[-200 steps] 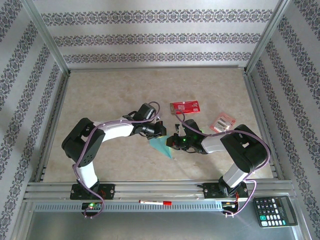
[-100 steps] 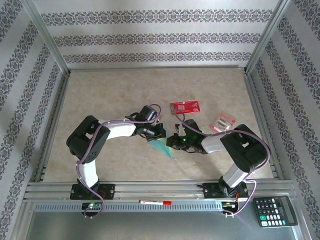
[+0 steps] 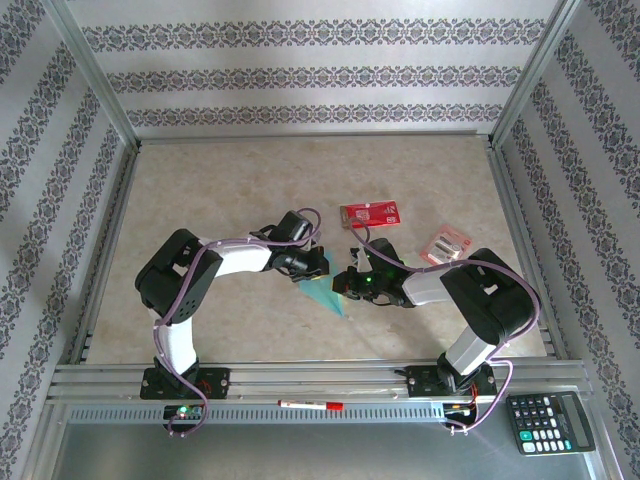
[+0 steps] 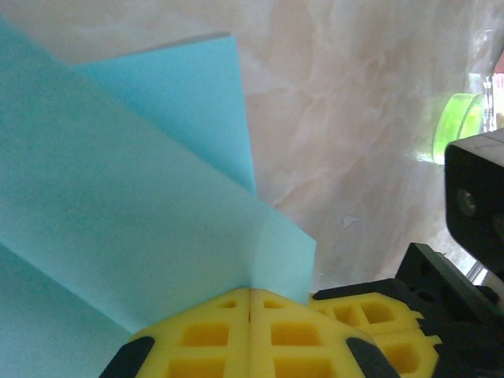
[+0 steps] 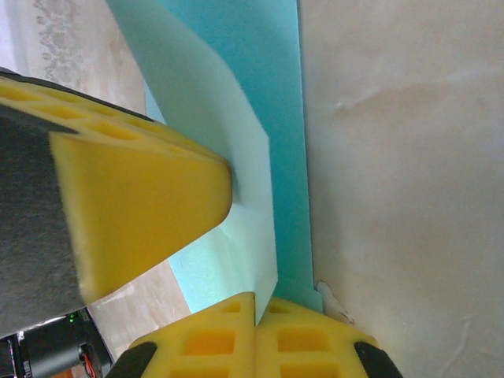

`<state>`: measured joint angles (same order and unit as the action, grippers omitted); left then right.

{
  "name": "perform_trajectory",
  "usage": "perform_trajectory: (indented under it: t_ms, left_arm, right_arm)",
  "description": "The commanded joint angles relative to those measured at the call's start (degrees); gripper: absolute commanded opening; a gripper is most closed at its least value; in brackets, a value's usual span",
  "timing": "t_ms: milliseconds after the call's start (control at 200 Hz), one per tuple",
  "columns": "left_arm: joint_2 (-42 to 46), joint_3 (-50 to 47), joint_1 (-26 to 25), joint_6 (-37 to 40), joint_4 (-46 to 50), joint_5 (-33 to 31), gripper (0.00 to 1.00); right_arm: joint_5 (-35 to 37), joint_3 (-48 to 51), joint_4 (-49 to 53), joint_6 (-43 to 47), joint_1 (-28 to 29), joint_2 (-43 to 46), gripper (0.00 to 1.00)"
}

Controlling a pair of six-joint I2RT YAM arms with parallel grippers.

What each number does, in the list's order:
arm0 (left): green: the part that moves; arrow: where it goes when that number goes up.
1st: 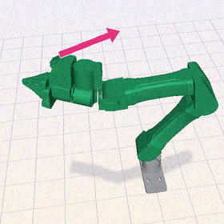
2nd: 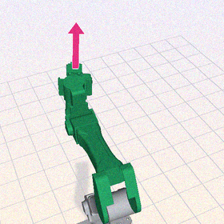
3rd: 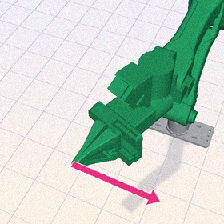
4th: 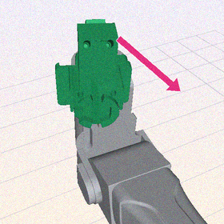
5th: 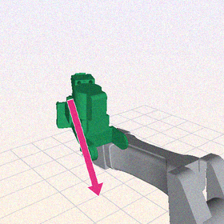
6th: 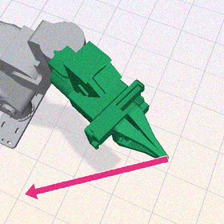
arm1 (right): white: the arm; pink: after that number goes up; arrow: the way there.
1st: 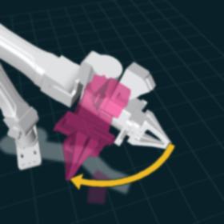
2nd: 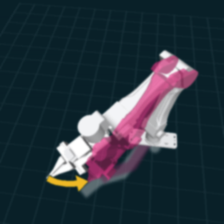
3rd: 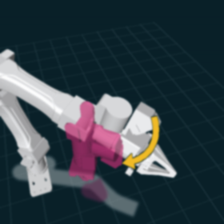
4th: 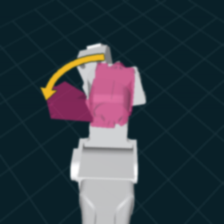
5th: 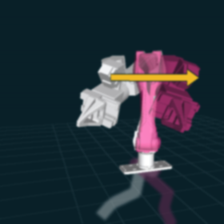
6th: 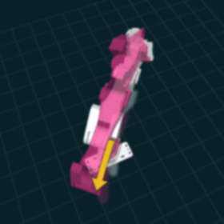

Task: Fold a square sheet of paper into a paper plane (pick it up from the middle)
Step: Fourth fold the wing at the center of the table.

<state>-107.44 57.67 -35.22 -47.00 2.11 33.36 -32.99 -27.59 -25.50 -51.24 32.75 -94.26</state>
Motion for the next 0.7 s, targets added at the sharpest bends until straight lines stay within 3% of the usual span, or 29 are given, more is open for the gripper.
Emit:
perform_trajectory:
  t_ms: [0, 694]
  left_arm:
    - [-0.98, -0.59, 0.86, 1.71, 0.57, -1.15, 0.04]
    - [-1.35, -2.03, 1.43, 2.67, 1.44, -2.39, 0.03]
  right_arm:
    - [0.91, -0.40, 0.93, 0.76, -0.06, -1.44, 0.05]
    - [1.19, 0.08, 0.59, 0.44, -0.06, -1.37, 0.09]
